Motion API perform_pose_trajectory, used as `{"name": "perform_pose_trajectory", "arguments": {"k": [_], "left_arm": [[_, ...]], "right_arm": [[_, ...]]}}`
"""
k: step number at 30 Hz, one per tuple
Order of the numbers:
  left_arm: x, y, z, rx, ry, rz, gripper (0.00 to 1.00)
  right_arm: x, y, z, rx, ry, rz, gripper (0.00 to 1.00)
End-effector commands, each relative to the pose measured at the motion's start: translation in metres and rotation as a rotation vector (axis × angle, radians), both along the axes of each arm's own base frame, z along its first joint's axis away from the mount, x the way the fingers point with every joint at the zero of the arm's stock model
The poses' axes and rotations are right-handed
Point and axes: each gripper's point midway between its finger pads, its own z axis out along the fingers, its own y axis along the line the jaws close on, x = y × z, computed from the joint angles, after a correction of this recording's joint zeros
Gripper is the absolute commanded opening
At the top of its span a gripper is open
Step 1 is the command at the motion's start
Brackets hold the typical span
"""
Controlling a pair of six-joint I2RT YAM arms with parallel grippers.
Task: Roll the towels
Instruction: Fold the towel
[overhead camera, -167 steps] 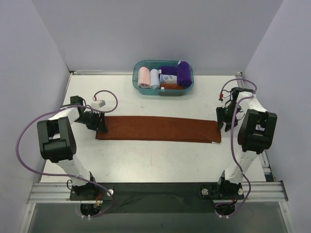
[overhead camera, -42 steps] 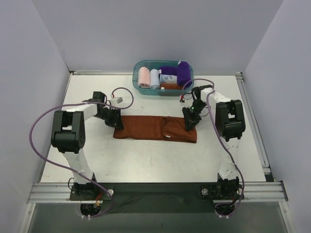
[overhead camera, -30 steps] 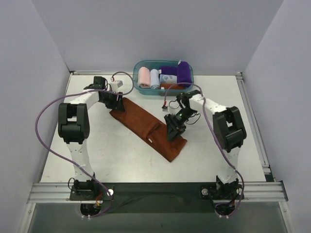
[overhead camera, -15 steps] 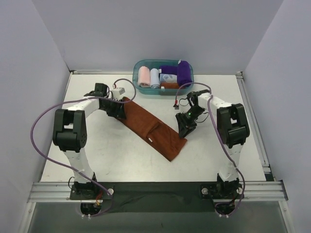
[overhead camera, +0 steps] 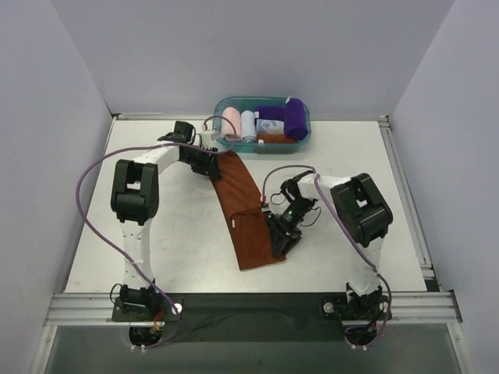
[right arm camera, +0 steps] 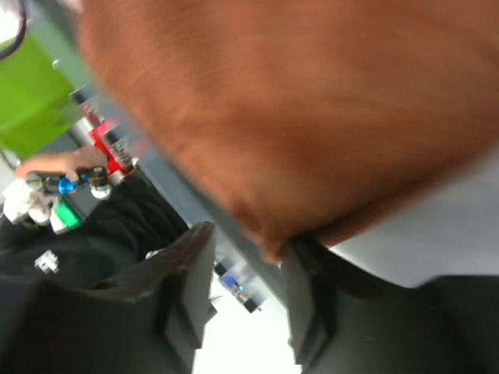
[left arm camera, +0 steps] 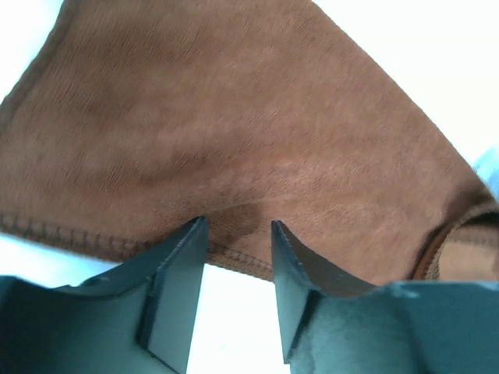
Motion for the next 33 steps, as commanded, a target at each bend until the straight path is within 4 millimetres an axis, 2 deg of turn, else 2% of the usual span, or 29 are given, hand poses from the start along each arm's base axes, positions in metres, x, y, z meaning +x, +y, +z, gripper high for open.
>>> {"name": "perform_pose_trajectory", "arguments": {"k": [1,3,5,6,7,8,9,10,11,12,13,14,15,17,19,21,22,28,31,33], "left_arm": [[0.001,-0.023,0.007,-0.013,-0.026,-0.086,0.5],[0.0,-0.03,0.022,-0.052,-0.04,-0.103,0.55],[-0.004,-0.03,0.042,-0.089,-0.061,-0.104,0.58],[-0.003,-0.03,0.07,-0.143,-0.119,-0.113,0.59],[-0.016,-0.027,0.067,-0.169,-0.093,-0.1,0.6],[-0.022,-0.025,0.078,-0.211,-0.107,-0.098,0.61],[-0.021,-0.024,0.11,-0.246,-0.223,-0.1,0.62],[-0.037,-0.016,0.099,-0.257,-0.187,-0.066,0.63],[-0.044,-0.014,0.104,-0.267,-0.21,-0.058,0.63],[-0.048,-0.013,0.13,-0.283,-0.302,-0.065,0.64],[-0.055,-0.01,0.133,-0.281,-0.313,-0.061,0.64],[-0.069,-0.008,0.122,-0.271,-0.294,-0.053,0.64],[-0.075,-0.005,0.133,-0.261,-0.328,-0.046,0.64],[-0.089,0.001,0.12,-0.238,-0.298,-0.023,0.63],[-0.098,0.005,0.118,-0.222,-0.288,-0.013,0.63],[-0.105,0.008,0.111,-0.211,-0.266,0.0,0.63],[-0.106,0.009,0.11,-0.211,-0.259,0.003,0.63],[-0.113,0.012,0.103,-0.201,-0.241,0.01,0.63],[-0.112,0.014,0.099,-0.193,-0.24,0.014,0.63],[-0.115,0.013,0.097,-0.189,-0.242,-0.007,0.61]], "right_arm": [[-0.018,0.019,0.049,0.15,-0.011,0.013,0.42],[-0.015,0.018,0.061,0.169,-0.068,0.011,0.42],[-0.001,0.012,0.07,0.178,-0.138,-0.018,0.41],[0.008,0.007,0.071,0.163,-0.177,-0.032,0.39],[0.023,0.003,0.074,0.161,-0.232,-0.063,0.38],[0.033,0.001,0.076,0.149,-0.264,-0.087,0.37],[0.05,-0.002,0.078,0.126,-0.327,-0.102,0.37],[0.061,-0.001,0.078,0.123,-0.362,-0.111,0.37],[0.068,0.002,0.079,0.119,-0.387,-0.105,0.34],[0.074,0.004,0.078,0.109,-0.402,-0.096,0.33],[0.085,0.01,0.078,0.105,-0.421,-0.084,0.32],[0.088,0.015,0.075,0.105,-0.421,-0.069,0.31],[0.09,0.019,0.072,0.102,-0.418,-0.057,0.3],[0.1,0.029,0.061,0.099,-0.405,-0.041,0.24],[0.104,0.038,0.047,0.093,-0.379,-0.033,0.22],[0.114,0.046,0.042,0.089,-0.396,-0.032,0.2],[0.119,0.048,0.032,0.074,-0.388,-0.039,0.17],[0.154,0.05,0.013,0.004,-0.473,-0.069,0.11],[0.164,0.051,0.013,-0.009,-0.483,-0.116,0.12],[0.162,0.052,0.014,-0.008,-0.476,-0.123,0.15]]}}
